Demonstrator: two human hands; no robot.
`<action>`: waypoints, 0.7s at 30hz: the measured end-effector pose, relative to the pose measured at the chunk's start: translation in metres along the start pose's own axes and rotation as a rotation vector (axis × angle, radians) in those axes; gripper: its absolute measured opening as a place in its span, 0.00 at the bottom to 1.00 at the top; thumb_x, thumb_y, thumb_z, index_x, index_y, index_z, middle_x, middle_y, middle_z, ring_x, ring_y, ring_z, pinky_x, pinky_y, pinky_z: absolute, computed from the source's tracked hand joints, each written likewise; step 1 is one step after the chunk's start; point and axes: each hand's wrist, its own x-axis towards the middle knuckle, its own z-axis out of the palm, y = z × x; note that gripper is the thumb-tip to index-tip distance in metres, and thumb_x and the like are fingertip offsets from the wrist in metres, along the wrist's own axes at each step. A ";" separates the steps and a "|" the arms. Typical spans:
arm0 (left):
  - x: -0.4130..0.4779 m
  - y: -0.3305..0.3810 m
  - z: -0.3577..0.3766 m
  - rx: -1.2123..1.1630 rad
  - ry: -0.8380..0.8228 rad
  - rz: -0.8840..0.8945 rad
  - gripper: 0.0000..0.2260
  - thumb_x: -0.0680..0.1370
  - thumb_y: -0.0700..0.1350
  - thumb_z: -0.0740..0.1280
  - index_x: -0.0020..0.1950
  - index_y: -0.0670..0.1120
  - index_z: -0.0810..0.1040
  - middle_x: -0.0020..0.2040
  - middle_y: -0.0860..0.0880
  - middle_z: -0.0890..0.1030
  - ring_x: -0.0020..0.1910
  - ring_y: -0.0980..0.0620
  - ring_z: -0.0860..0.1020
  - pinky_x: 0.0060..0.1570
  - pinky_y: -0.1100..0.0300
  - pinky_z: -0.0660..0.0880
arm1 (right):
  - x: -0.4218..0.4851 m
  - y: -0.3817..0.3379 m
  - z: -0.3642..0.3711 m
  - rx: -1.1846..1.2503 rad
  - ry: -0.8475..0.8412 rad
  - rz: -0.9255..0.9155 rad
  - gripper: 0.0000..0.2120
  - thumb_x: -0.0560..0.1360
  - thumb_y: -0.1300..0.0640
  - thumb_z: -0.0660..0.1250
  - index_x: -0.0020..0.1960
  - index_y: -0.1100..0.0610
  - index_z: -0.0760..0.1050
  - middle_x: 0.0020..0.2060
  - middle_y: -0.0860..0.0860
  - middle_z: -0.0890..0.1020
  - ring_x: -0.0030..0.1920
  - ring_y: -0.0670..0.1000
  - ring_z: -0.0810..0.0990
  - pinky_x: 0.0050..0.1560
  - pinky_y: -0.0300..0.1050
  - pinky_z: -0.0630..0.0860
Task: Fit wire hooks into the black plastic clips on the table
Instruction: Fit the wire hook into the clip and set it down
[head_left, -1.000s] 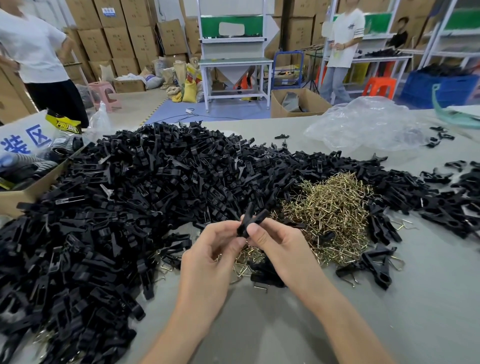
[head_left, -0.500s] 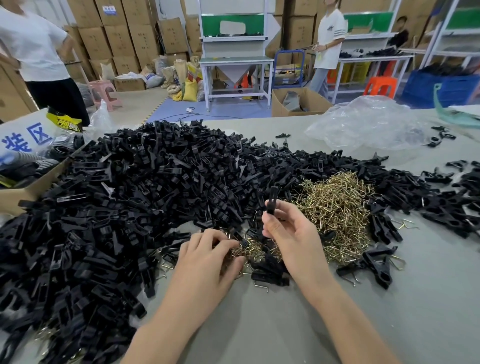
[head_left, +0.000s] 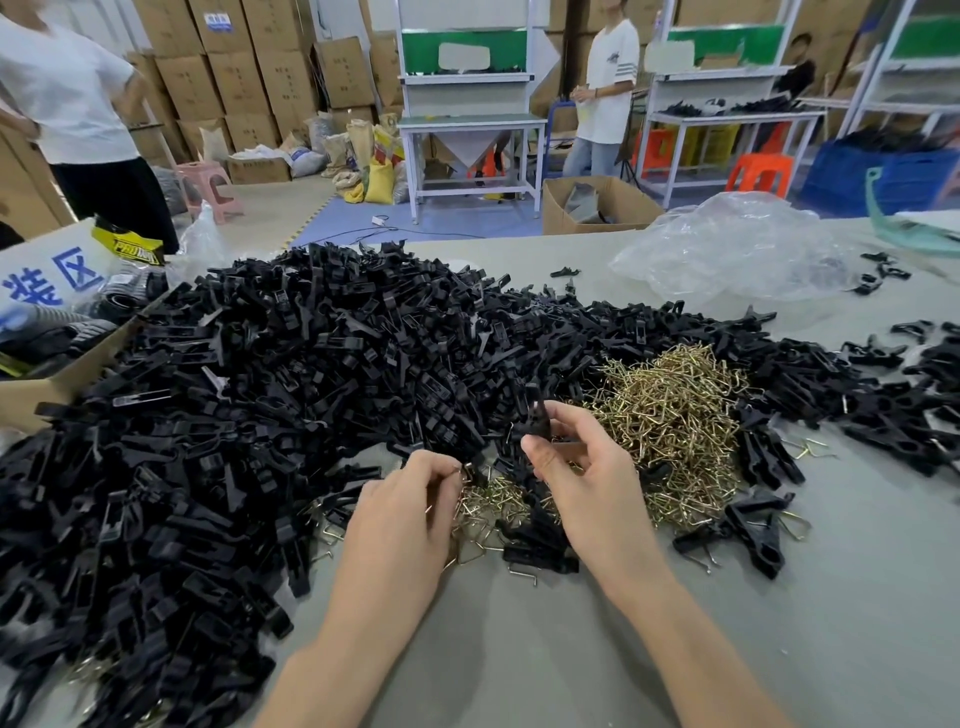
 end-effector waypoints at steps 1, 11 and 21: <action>0.000 0.000 0.000 -0.052 0.005 -0.023 0.02 0.80 0.51 0.64 0.49 0.60 0.74 0.41 0.62 0.80 0.43 0.58 0.78 0.45 0.57 0.75 | 0.000 -0.001 0.000 -0.008 -0.003 -0.005 0.12 0.79 0.53 0.70 0.59 0.39 0.77 0.51 0.37 0.81 0.52 0.38 0.80 0.50 0.31 0.75; 0.000 0.012 -0.011 -0.316 0.069 -0.112 0.11 0.82 0.45 0.63 0.61 0.57 0.78 0.47 0.60 0.78 0.45 0.59 0.79 0.43 0.71 0.72 | -0.004 -0.001 0.001 -0.205 -0.081 -0.153 0.16 0.80 0.58 0.68 0.60 0.37 0.76 0.54 0.36 0.75 0.52 0.39 0.79 0.52 0.27 0.72; 0.007 0.012 -0.015 -0.920 -0.058 -0.449 0.05 0.78 0.43 0.71 0.49 0.51 0.86 0.38 0.47 0.84 0.38 0.53 0.80 0.50 0.56 0.80 | -0.006 -0.002 0.003 -0.320 -0.168 -0.233 0.18 0.81 0.63 0.66 0.65 0.45 0.78 0.53 0.40 0.73 0.53 0.39 0.77 0.52 0.26 0.69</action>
